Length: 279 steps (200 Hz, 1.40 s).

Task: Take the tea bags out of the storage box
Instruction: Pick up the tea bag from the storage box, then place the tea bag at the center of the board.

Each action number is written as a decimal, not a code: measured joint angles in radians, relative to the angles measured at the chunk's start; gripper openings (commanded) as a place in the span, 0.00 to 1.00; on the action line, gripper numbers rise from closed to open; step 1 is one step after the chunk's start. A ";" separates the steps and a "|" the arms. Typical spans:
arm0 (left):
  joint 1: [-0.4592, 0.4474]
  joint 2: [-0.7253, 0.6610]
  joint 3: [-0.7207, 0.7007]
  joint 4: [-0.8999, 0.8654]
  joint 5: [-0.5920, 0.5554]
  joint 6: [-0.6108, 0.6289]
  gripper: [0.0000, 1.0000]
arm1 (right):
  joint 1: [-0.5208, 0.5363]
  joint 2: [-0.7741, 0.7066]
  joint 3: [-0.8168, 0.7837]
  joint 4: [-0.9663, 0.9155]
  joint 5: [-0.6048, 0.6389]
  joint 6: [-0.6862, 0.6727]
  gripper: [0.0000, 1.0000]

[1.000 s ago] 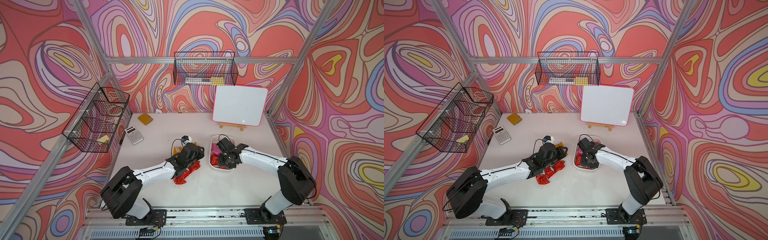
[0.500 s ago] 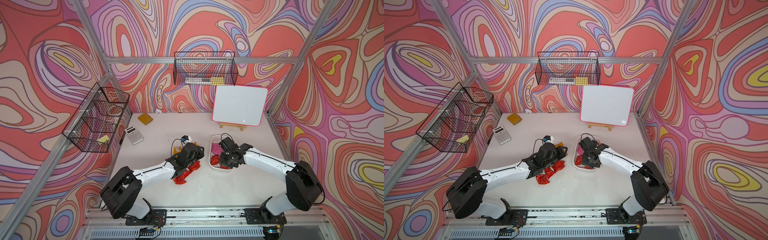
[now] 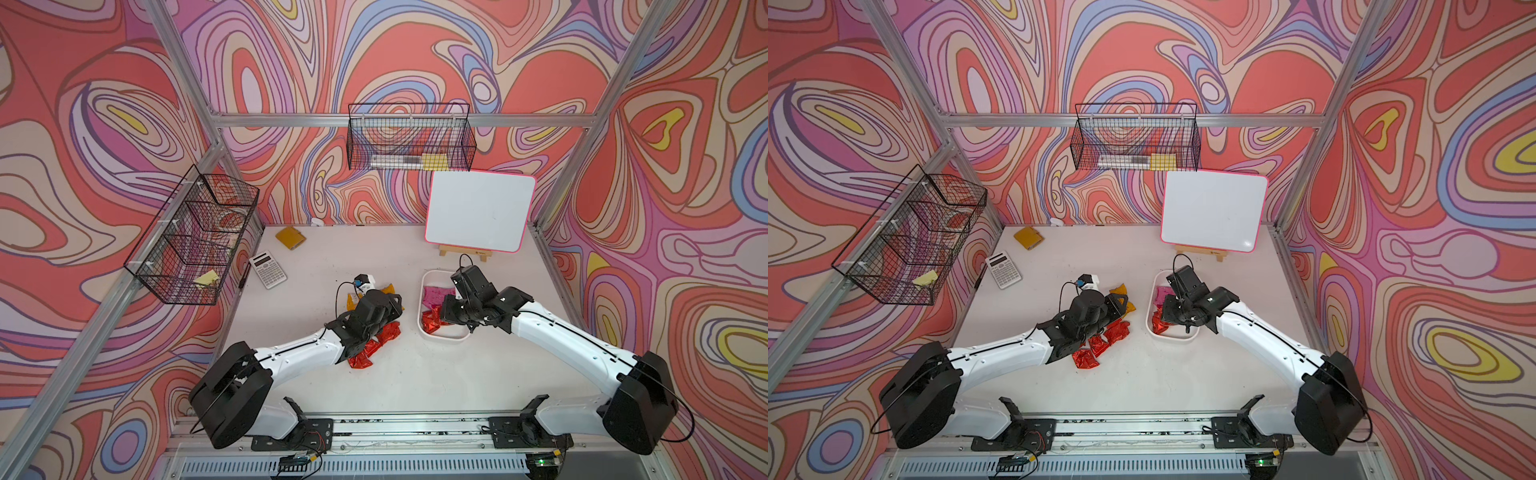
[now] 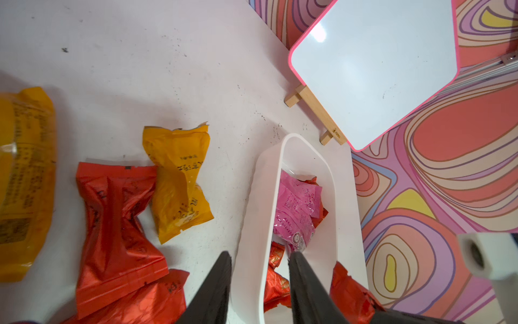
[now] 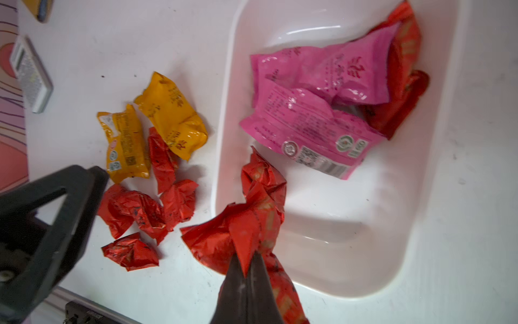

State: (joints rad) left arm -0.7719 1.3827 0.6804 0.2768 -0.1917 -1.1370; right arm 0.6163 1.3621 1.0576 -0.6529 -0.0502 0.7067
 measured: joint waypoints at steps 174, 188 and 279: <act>0.000 -0.190 -0.126 -0.071 -0.107 -0.060 0.41 | 0.038 0.649 0.379 0.264 0.168 -0.099 0.29; 0.000 -0.187 -0.126 -0.069 -0.102 -0.051 0.40 | 0.040 0.624 0.373 0.260 0.167 -0.111 0.34; 0.000 0.011 -0.013 0.052 0.079 0.041 0.43 | 0.025 0.135 0.089 0.167 0.138 -0.117 0.55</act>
State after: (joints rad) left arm -0.7719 1.3933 0.6678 0.3290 -0.1123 -1.0958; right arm 0.6415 1.4967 1.1465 -0.4854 0.0879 0.5900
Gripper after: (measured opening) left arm 0.413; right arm 0.522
